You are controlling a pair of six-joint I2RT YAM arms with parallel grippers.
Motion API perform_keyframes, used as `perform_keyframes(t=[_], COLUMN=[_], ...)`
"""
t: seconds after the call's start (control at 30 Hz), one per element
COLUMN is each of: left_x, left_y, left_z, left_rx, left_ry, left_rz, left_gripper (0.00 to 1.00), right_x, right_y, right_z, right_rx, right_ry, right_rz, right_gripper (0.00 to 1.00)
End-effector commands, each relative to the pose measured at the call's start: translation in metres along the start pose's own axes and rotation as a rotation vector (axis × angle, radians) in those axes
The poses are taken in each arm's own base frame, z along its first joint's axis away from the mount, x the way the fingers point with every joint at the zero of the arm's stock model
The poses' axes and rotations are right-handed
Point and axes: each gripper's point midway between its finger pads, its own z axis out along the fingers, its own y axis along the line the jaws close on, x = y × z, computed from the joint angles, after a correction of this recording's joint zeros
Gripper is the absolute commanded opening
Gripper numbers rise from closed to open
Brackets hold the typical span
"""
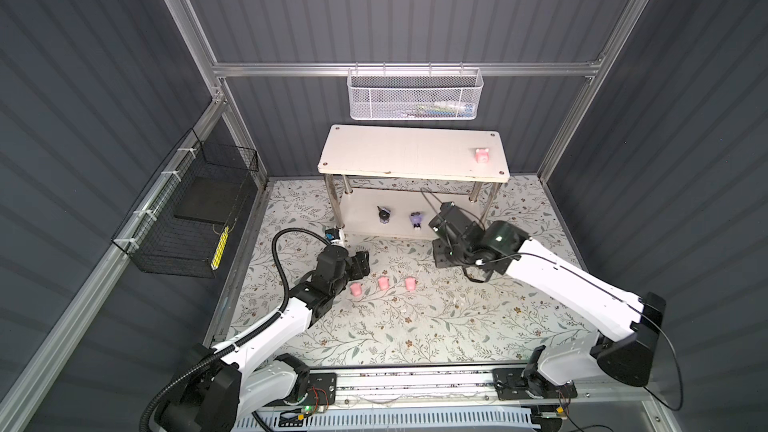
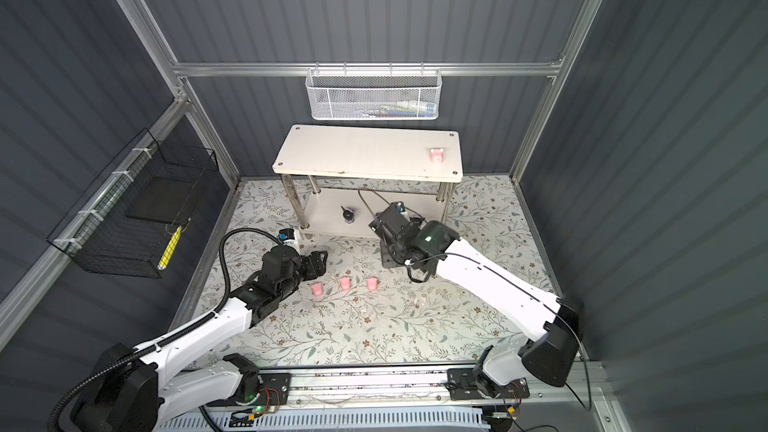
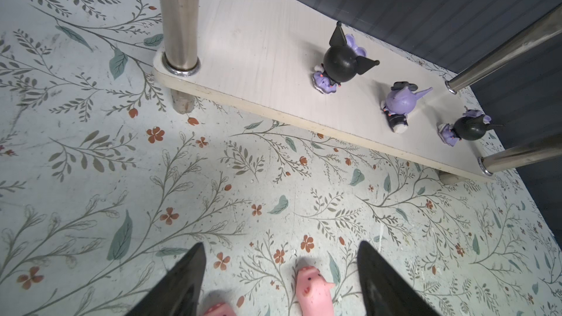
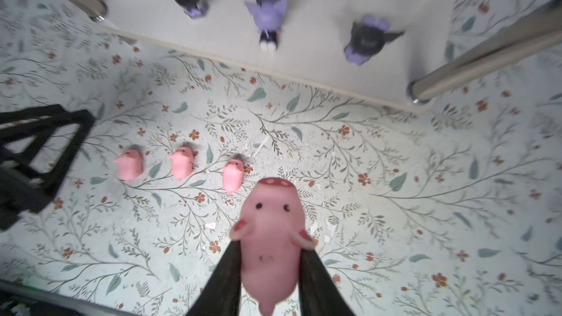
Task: Place and organize the plastic toys onto the shelf
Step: 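Lift the held pig with the right gripper up over the top shelf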
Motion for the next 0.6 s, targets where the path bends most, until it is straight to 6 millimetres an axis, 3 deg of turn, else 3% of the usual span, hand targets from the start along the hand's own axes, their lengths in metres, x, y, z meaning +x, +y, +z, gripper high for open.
perform_keyframes(t=[0.0, 0.2, 0.4, 0.57], left_x=[-0.001, 0.002, 0.006, 0.008], left_y=[0.0, 0.0, 0.0, -0.001], left_z=[0.001, 0.004, 0.007, 0.008], left_rx=[0.0, 0.001, 0.011, 0.018], left_ry=[0.002, 0.013, 0.019, 0.025], left_rz=[-0.006, -0.004, -0.011, -0.013], left_gripper=[0.78, 0.78, 0.78, 0.78], right_x=[-0.001, -0.056, -0.105, -0.14], right_y=[-0.025, -0.022, -0.014, -0.016], right_z=[-0.04, -0.084, -0.088, -0.076], right_rx=[0.086, 0.095, 0.16, 0.176], right_ry=[0.054, -0.093, -0.197, -0.259], right_rz=[-0.126, -0.157, -0.223, -0.196], right_gripper=[0.32, 0.33, 0.34, 0.34])
